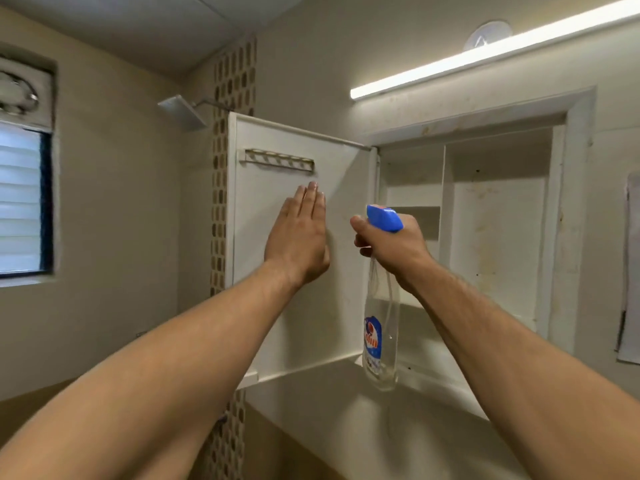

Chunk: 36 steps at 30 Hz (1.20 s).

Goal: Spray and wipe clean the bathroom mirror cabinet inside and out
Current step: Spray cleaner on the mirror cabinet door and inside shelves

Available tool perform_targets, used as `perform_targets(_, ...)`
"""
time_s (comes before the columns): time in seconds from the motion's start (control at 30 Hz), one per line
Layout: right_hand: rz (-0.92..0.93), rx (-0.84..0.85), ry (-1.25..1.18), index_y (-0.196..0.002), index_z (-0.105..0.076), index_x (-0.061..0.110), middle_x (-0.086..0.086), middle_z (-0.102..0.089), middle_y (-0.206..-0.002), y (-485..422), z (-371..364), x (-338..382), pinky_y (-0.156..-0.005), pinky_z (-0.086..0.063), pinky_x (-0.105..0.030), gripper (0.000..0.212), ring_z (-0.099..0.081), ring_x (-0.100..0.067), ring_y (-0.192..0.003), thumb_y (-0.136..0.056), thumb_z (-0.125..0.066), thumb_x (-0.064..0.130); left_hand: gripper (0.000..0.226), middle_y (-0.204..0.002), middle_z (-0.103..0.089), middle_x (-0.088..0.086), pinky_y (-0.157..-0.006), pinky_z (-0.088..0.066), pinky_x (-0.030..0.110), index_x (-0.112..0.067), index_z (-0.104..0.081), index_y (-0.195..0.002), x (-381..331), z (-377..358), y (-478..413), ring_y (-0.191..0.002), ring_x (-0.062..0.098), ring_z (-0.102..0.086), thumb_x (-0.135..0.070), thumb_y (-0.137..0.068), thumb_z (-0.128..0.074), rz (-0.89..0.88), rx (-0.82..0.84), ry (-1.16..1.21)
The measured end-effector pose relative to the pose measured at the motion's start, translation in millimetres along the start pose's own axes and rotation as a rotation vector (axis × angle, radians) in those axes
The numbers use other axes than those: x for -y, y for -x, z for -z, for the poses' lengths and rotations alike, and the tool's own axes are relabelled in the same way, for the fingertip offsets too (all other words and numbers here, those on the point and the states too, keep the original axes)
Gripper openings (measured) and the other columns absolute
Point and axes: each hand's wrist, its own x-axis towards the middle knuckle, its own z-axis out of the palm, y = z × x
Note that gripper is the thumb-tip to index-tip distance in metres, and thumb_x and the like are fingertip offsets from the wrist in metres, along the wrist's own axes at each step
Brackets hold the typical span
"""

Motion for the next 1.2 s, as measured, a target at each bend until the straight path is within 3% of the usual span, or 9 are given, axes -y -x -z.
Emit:
perform_targets(0.1,0.081,0.123,0.015,-0.087,-0.070,0.003,-0.012,-0.074,-0.081,12.7,-6.2,10.3,-0.077,-0.064,-0.035,0.030,-0.075,-0.025,-0.078,-0.091,-0.077,0.031,0.080,-0.168,0.006,0.014,-0.126,-0.004,0.048,-0.006,-0.001,-0.159,7.9,10.1,15.7,-0.155,0.029,0.007,-0.021,-0.089,-0.038,0.072,0.010,-0.053)
perform_targets(0.23,0.159,0.109,0.001,-0.079,-0.061,-0.008,-0.011,-0.063,-0.062,27.2,-27.3,25.7,-0.050,-0.052,-0.019,0.050,-0.062,-0.010,-0.046,-0.091,-0.076,0.038,0.080,-0.167,0.013,0.014,-0.125,0.004,0.050,-0.005,0.004,-0.158,16.7,9.1,52.9,-0.154,0.028,0.013,-0.020,-0.088,-0.030,0.156,0.051,-0.128)
perform_targets(0.43,0.015,0.304,-0.126,-0.084,-0.071,0.005,-0.010,-0.074,-0.075,49.5,-46.5,15.1,-0.071,-0.063,-0.037,0.028,-0.072,-0.020,-0.071,-0.092,-0.076,0.032,0.077,-0.166,0.016,0.014,-0.125,0.006,0.048,-0.005,0.007,-0.158,34.2,23.0,81.3,-0.154,0.027,0.016,-0.016,-0.090,-0.028,0.233,0.075,-0.121)
perform_targets(0.5,-0.075,0.307,-0.180,-0.081,-0.070,0.006,-0.009,-0.069,-0.069,59.3,-50.9,-3.7,-0.073,-0.063,-0.040,0.027,-0.069,-0.018,-0.067,-0.093,-0.075,0.029,0.077,-0.166,0.018,0.014,-0.125,0.002,0.049,-0.005,0.010,-0.158,32.5,25.4,87.6,-0.153,0.027,0.018,-0.017,-0.091,-0.027,0.237,0.105,-0.132)
perform_targets(0.67,-0.203,0.170,-0.136,-0.072,-0.060,0.011,-0.003,-0.054,-0.056,70.9,-57.0,-42.5,-0.054,-0.056,-0.032,0.033,-0.057,-0.017,-0.049,-0.090,-0.074,0.035,0.082,-0.165,0.023,0.011,-0.126,0.005,0.045,-0.007,0.013,-0.157,22.0,24.0,94.4,-0.152,0.024,0.022,-0.015,-0.090,-0.034,0.184,0.162,-0.152)
perform_targets(0.87,-0.149,-0.013,-0.121,-0.086,-0.069,0.004,-0.014,-0.072,-0.078,36.6,-15.8,-55.7,-0.082,-0.062,-0.051,0.030,-0.071,-0.031,-0.074,-0.091,-0.076,0.033,0.079,-0.166,0.019,0.004,-0.124,0.009,0.039,-0.015,0.010,-0.159,18.5,6.7,99.9,-0.153,0.019,0.018,-0.023,-0.093,-0.034,0.017,0.201,-0.142)
perform_targets(0.97,-0.211,-0.030,-0.079,-0.076,-0.062,0.009,-0.006,-0.062,-0.063,35.2,-1.7,-80.2,-0.077,-0.062,-0.049,0.035,-0.063,-0.023,-0.060,-0.092,-0.073,0.038,0.081,-0.165,0.023,0.003,-0.119,0.018,0.037,-0.017,0.014,-0.158,17.4,-12.4,117.6,-0.151,0.018,0.023,-0.020,-0.092,-0.032,-0.023,0.268,-0.186)
perform_targets(1.07,-0.306,-0.007,-0.120,-0.086,-0.065,0.010,-0.006,-0.059,-0.064,55.4,-4.0,-109.2,-0.066,-0.062,-0.041,0.029,-0.060,-0.019,-0.055,-0.093,-0.073,0.037,0.083,-0.164,0.027,0.000,-0.115,0.023,0.036,-0.020,0.016,-0.158,15.1,-29.2,137.2,-0.148,0.015,0.029,-0.020,-0.091,-0.034,-0.008,0.319,-0.162)
perform_targets(1.2,-0.284,0.146,-0.118,-0.096,-0.066,0.012,-0.013,-0.070,-0.085,99.0,-32.0,-132.6,-0.078,-0.064,-0.041,0.031,-0.069,-0.026,-0.076,-0.096,-0.069,0.043,0.075,-0.163,0.031,0.001,-0.120,0.019,0.042,-0.021,0.013,-0.158,11.1,-50.7,165.9,-0.148,0.018,0.033,-0.037,-0.097,-0.028,-0.018,0.296,-0.158)
